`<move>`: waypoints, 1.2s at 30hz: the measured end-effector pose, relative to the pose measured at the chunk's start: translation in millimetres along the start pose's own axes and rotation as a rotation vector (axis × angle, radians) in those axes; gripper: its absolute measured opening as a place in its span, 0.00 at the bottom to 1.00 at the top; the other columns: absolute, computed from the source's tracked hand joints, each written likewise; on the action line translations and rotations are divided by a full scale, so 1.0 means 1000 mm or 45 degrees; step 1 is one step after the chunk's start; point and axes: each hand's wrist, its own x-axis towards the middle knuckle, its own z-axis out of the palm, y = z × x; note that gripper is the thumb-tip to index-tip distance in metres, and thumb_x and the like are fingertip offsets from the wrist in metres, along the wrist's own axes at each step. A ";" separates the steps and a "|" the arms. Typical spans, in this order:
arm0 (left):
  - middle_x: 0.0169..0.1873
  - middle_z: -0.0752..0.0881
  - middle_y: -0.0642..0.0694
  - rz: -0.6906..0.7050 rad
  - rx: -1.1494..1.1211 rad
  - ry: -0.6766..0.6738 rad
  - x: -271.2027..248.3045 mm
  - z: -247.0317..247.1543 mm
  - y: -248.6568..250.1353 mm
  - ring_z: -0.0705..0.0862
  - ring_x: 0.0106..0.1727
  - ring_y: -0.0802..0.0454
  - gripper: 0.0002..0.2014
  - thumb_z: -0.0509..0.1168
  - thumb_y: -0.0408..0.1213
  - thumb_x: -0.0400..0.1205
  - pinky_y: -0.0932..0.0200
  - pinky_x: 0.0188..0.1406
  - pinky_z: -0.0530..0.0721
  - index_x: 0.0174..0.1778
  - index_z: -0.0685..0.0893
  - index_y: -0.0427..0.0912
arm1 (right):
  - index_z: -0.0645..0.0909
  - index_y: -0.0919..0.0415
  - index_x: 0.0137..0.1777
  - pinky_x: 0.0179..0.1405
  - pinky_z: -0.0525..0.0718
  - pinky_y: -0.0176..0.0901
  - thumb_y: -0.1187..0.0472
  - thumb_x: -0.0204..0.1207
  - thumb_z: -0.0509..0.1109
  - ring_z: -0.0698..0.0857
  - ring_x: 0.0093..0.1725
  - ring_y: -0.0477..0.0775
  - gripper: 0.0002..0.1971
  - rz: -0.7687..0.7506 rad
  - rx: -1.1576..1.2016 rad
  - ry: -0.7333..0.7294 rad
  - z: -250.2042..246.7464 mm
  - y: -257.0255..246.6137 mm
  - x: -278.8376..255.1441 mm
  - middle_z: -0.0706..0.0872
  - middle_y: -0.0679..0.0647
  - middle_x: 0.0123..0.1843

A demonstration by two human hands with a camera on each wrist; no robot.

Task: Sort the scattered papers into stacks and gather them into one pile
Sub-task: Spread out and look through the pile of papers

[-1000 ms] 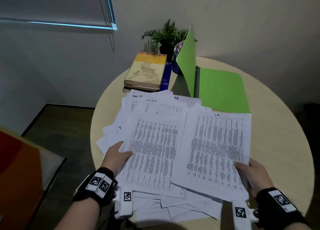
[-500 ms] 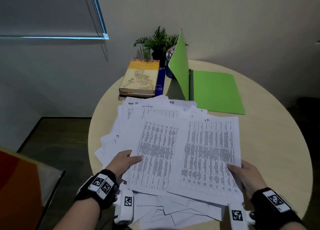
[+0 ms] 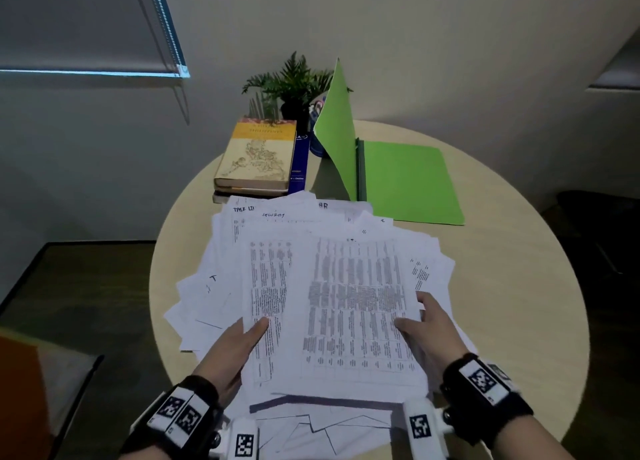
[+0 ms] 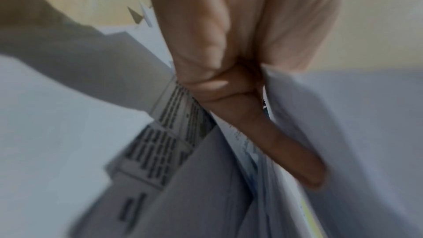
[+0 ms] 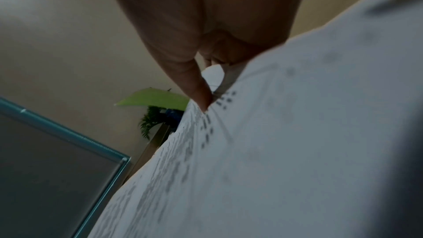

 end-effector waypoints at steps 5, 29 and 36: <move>0.59 0.89 0.52 0.059 -0.058 -0.047 0.002 -0.004 -0.008 0.85 0.63 0.51 0.38 0.82 0.54 0.59 0.45 0.69 0.77 0.66 0.80 0.49 | 0.73 0.58 0.63 0.43 0.87 0.44 0.75 0.74 0.68 0.87 0.46 0.60 0.20 -0.046 -0.112 -0.089 0.035 -0.011 -0.010 0.86 0.64 0.57; 0.48 0.85 0.59 0.257 0.195 0.244 0.010 -0.005 -0.007 0.84 0.51 0.60 0.13 0.68 0.34 0.81 0.72 0.43 0.76 0.61 0.80 0.43 | 0.58 0.57 0.25 0.26 0.61 0.41 0.56 0.80 0.65 0.65 0.27 0.50 0.25 -0.252 -0.758 -0.012 0.058 -0.027 -0.013 0.64 0.50 0.24; 0.54 0.88 0.43 0.250 0.101 0.418 0.008 -0.045 -0.003 0.86 0.56 0.41 0.15 0.69 0.33 0.80 0.45 0.65 0.79 0.63 0.81 0.41 | 0.65 0.61 0.73 0.62 0.78 0.54 0.42 0.63 0.77 0.75 0.66 0.64 0.42 0.064 -1.178 0.225 0.025 -0.016 -0.005 0.76 0.60 0.66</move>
